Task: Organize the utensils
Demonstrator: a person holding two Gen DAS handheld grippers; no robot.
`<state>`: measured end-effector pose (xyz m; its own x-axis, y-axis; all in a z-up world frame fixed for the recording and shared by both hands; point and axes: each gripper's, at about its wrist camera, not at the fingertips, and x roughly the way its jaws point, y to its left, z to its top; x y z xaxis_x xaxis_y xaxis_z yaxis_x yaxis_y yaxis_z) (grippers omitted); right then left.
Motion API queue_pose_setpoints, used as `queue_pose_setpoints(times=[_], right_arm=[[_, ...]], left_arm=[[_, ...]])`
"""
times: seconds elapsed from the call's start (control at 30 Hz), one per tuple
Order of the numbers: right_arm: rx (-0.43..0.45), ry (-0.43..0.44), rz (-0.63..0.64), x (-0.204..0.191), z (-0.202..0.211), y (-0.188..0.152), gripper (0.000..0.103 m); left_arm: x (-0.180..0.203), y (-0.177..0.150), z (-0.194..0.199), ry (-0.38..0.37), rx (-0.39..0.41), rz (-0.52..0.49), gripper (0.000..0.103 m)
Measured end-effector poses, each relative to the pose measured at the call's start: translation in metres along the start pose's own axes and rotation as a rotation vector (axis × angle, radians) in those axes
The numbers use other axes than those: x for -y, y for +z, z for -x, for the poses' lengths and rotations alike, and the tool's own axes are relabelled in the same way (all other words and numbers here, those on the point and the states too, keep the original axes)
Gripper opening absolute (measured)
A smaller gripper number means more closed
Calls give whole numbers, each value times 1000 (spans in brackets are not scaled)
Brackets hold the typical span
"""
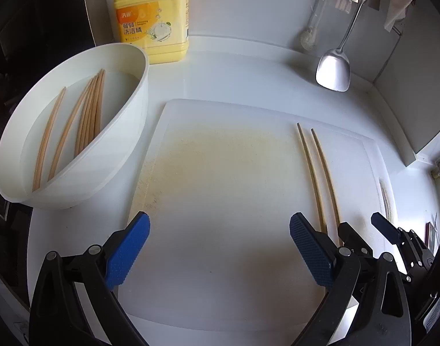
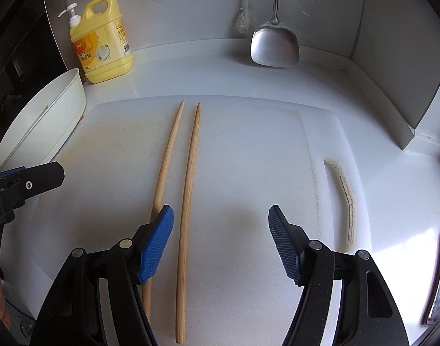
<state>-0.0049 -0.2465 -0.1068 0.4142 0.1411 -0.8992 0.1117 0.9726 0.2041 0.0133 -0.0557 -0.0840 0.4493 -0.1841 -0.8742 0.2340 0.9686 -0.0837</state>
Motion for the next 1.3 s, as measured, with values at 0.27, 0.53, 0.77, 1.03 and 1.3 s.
queue_pose_setpoints(times=[0.27,0.53,0.77,1.03,1.3], right_arm=[[15,4,31,2,-5,-3,62],[53,11,90,-5,-3,-6,39],[67,49,140,-9,-1,-7,7],[61,54,89,23,-8,5,7],[52,53,71,52,-12,13,7]], left_arm=[[11,1,-10,4,-8,3,96],[17,0,-17,-1,-10,9,96],[26,-1,-23,-12,-8,7,96],[44,0,-34,-28,-15,8,96],[72,-1,-45,-41,-23,-16,96]])
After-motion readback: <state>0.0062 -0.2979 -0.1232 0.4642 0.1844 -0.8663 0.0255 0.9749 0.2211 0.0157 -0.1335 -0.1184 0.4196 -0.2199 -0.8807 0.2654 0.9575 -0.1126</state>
